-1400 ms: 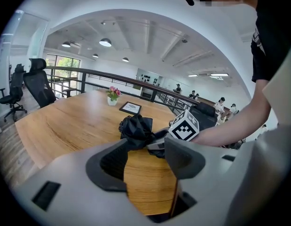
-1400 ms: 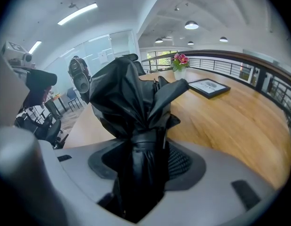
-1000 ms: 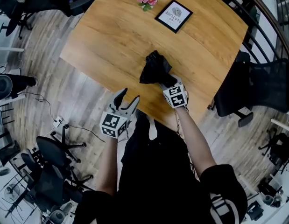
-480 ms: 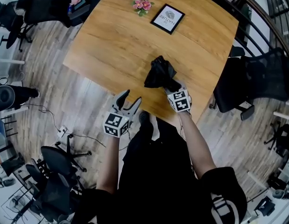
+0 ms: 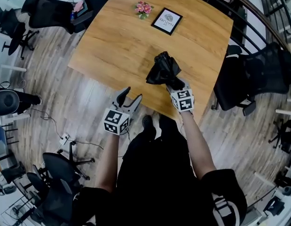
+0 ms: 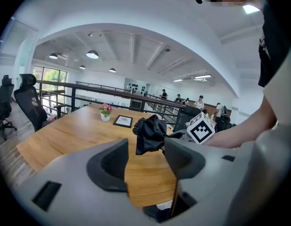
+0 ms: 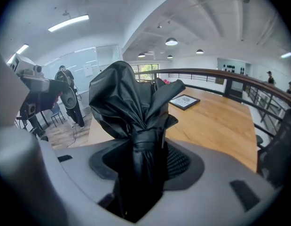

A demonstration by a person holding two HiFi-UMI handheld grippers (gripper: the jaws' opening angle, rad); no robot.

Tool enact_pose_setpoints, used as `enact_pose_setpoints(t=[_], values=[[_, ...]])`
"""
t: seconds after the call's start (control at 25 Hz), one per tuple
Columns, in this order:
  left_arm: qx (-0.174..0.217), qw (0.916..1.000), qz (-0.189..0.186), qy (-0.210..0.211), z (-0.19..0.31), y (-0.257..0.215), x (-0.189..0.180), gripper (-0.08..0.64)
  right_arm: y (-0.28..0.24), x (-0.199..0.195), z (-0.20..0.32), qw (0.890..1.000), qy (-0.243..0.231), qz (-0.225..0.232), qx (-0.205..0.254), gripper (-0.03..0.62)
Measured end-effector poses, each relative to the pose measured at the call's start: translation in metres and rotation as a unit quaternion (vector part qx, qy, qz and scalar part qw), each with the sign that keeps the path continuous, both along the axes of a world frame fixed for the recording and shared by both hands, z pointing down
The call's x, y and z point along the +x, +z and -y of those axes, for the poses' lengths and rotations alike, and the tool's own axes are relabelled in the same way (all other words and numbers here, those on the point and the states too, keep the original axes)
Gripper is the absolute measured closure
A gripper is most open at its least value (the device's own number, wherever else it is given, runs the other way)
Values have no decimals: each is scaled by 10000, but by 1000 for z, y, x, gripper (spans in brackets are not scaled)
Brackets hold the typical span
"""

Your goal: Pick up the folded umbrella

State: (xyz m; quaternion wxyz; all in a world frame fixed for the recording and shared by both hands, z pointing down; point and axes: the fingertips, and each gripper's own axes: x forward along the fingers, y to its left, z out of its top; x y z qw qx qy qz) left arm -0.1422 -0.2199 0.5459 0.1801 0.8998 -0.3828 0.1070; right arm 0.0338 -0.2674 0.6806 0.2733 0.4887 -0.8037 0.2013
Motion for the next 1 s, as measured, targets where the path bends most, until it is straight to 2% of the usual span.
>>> enact_pose_setpoints(t=[0.36,0.68,1.0], values=[[507,9987,-7,-31,-7,-39,-23,304,-44,-11,-13,9989,145,51,451,365],[648,9978,-17,-141,-14,-48,-45,304,-75,-12,-31,9972,305,177,664,365],[694,9975,-87,-125,-14,-53,-51,304,-91,-14,-36,9963,368,154,761,362]])
